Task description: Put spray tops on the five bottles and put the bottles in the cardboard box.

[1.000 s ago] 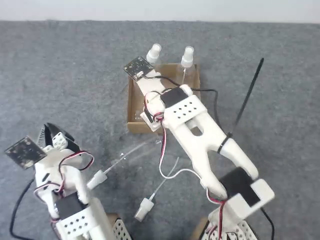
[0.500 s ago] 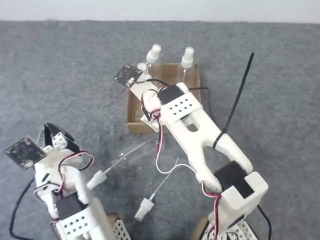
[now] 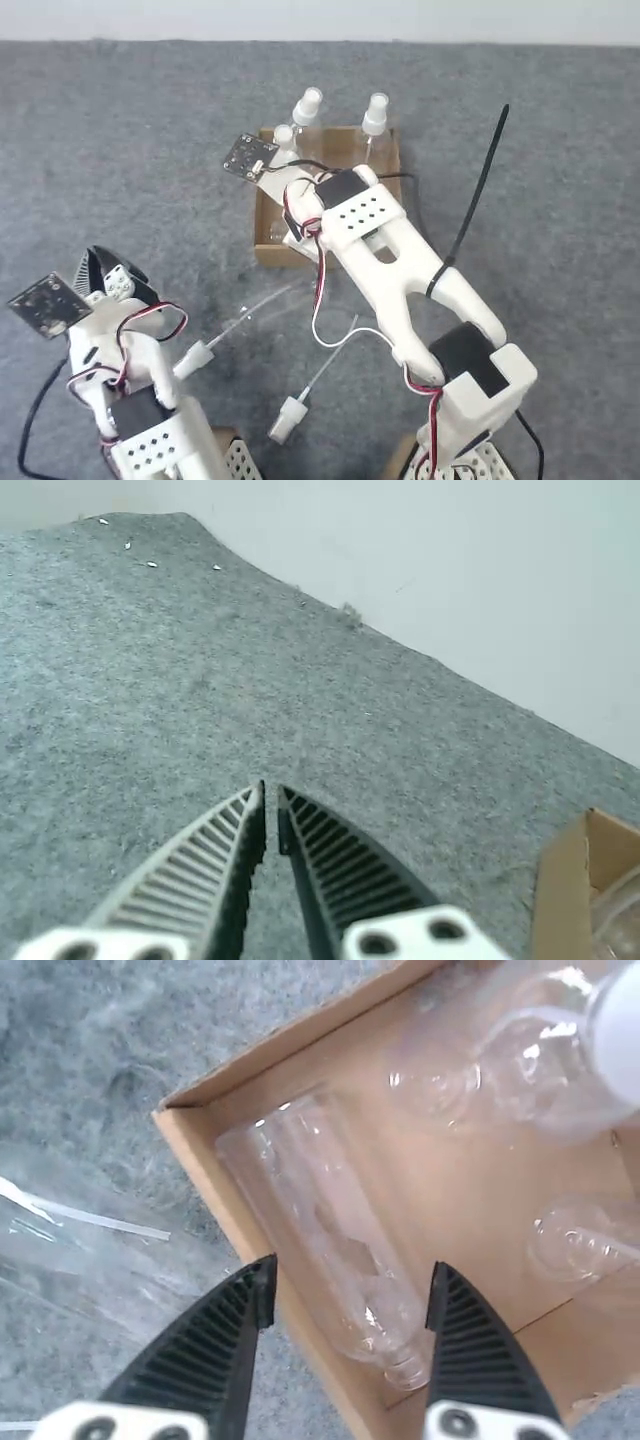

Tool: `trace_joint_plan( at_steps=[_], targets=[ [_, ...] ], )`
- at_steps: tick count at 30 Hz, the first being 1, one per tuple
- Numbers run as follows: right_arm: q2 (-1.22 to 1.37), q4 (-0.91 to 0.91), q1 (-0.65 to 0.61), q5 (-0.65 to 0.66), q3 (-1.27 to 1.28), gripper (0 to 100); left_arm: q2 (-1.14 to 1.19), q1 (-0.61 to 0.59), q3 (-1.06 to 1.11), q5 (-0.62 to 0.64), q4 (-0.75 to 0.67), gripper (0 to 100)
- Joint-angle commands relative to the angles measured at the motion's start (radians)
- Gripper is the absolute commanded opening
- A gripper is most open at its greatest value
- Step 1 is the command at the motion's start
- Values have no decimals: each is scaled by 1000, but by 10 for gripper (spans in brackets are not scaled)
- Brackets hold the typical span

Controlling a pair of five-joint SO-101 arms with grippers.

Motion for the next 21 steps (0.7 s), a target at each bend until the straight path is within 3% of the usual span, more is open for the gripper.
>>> trace_joint_plan(
  at_steps=[1,21],
  targets=[
    [-25,-13,24,12,-80,191,-15,-2,-13,5,-32,12],
    [156,27,31,15,-160,191,-15,-2,-13,5,-32,12]
  ],
)
